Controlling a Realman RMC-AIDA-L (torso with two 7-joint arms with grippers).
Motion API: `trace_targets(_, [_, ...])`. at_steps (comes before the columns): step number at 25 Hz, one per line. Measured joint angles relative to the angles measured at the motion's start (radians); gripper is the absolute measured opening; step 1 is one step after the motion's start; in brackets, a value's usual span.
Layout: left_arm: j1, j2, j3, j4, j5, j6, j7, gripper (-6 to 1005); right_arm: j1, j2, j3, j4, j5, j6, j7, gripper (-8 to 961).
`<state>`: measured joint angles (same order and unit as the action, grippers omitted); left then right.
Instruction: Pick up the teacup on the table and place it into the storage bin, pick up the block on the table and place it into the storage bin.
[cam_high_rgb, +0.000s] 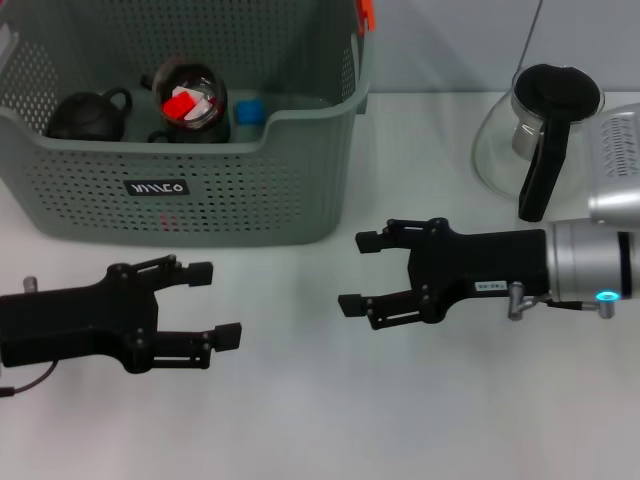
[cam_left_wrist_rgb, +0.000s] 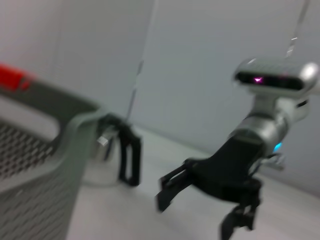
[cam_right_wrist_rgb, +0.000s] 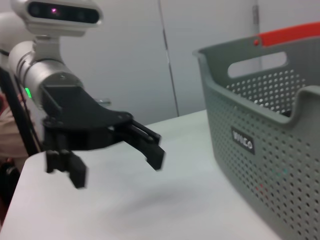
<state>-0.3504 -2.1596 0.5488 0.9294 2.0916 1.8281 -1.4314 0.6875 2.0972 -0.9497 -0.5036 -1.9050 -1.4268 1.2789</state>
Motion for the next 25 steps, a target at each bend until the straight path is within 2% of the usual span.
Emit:
trace_targets(7, [-0.011, 0.004, -0.003, -0.050, 0.081, -0.126, 0.021, 938, 0.024, 0.004, -0.046, 0.023, 0.005, 0.028, -0.043, 911])
trace_targets(25, [-0.026, 0.006, -0.001, -0.087, 0.105, -0.189, 0.045, 936, 0.016, 0.004, -0.042, 0.061, 0.011, 0.063, -0.089, 912])
